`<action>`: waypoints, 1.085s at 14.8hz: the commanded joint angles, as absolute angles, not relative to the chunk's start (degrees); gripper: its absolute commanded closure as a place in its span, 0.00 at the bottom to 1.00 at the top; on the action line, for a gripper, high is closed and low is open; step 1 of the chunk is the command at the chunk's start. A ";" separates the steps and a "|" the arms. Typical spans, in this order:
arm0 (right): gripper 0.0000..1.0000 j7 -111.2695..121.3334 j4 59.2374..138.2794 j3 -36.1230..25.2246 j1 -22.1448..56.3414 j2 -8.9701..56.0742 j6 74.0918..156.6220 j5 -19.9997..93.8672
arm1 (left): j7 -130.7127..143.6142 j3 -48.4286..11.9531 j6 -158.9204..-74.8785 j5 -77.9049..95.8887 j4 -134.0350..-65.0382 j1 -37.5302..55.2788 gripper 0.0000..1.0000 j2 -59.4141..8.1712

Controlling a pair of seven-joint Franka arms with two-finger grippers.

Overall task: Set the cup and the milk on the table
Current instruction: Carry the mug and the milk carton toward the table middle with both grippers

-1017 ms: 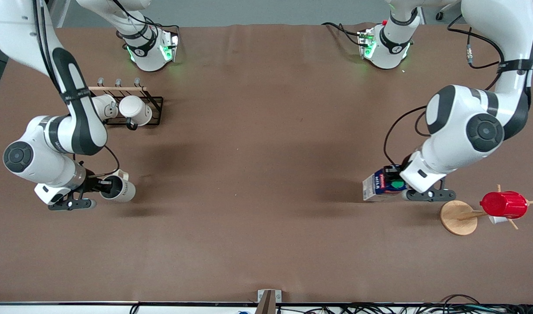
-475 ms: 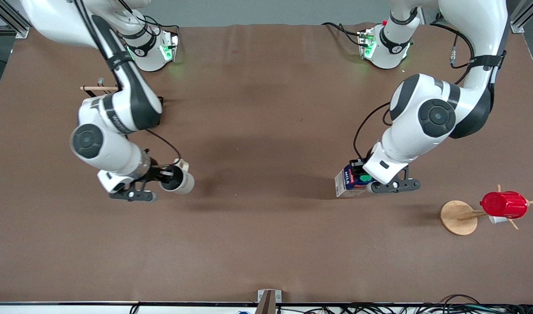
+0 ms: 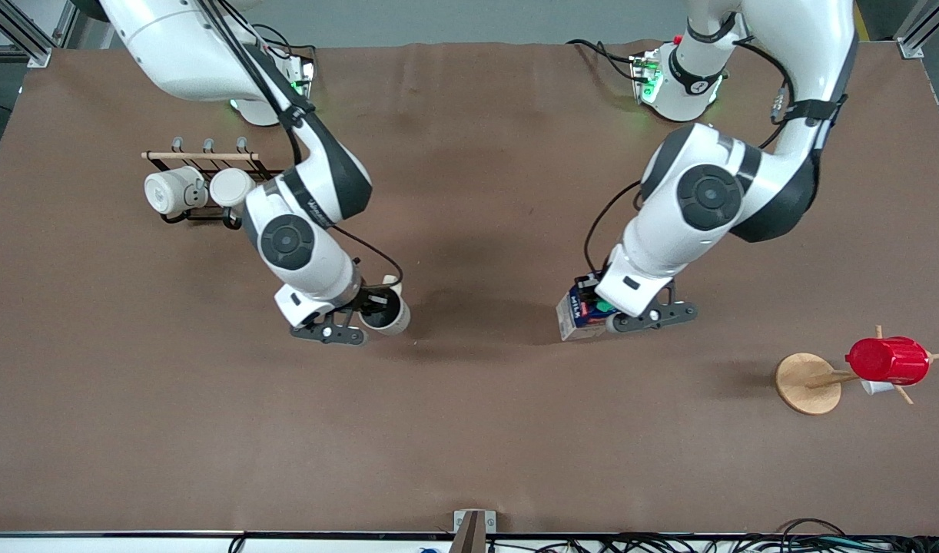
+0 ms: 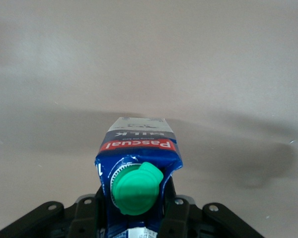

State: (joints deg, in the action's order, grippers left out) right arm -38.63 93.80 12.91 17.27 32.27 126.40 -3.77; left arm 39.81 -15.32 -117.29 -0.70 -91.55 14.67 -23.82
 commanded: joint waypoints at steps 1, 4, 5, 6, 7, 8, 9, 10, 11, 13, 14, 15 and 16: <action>0.99 -42.10 92.20 12.92 19.41 34.62 128.67 -5.62 | 44.99 -14.85 -116.10 -2.10 -86.06 17.83 0.57 -28.29; 0.98 -42.71 92.11 12.92 21.43 35.94 129.37 -5.71 | 47.10 -15.03 -116.19 -4.04 -84.91 19.86 0.57 -30.14; 0.98 -44.19 92.11 12.92 22.75 36.47 130.59 -5.80 | 48.76 -15.12 -116.10 -4.04 -83.60 20.39 0.57 -30.93; 0.98 -45.43 92.11 12.92 22.94 37.00 131.74 -6.76 | 50.69 -15.03 -116.10 -4.04 -82.45 21.52 0.57 -31.89; 0.97 -46.05 92.11 12.92 22.94 37.09 131.92 -7.64 | 51.76 -14.94 -116.10 -4.04 -81.40 22.32 0.57 -32.77; 0.96 -46.58 92.11 12.92 23.03 37.52 132.01 -7.91 | 52.55 -15.03 -116.10 -4.04 -80.52 22.85 0.57 -33.57; 0.96 -47.02 92.11 12.92 23.38 37.70 132.01 -7.91 | 53.34 -14.94 -116.10 -4.04 -79.64 23.55 0.57 -34.44; 0.95 -47.28 92.11 12.92 23.81 37.79 132.10 -8.08 | 54.22 -14.85 -116.19 -4.04 -79.11 24.08 0.57 -34.98; 0.92 -47.29 92.11 12.92 23.91 38.14 132.62 -8.09 | 54.49 -14.85 -116.28 -3.96 -79.01 24.43 0.57 -35.50; 0.71 -47.29 92.28 12.92 23.99 38.32 134.38 -7.82 | 54.58 -14.77 -116.80 -4.04 -79.01 25.22 0.56 -35.68; 0.60 -47.20 92.29 12.92 24.08 38.49 134.47 -7.91 | 54.49 -14.59 -116.81 -4.04 -78.84 25.92 0.56 -35.94; 0.54 -47.20 92.29 12.92 24.08 38.67 134.47 -7.91 | 54.58 -14.59 -116.81 -4.04 -77.97 26.19 0.56 -36.38; 0.49 -47.20 92.29 12.92 24.08 38.67 134.47 -8.17 | 54.75 -14.50 -116.81 -4.04 -77.44 26.89 0.56 -36.73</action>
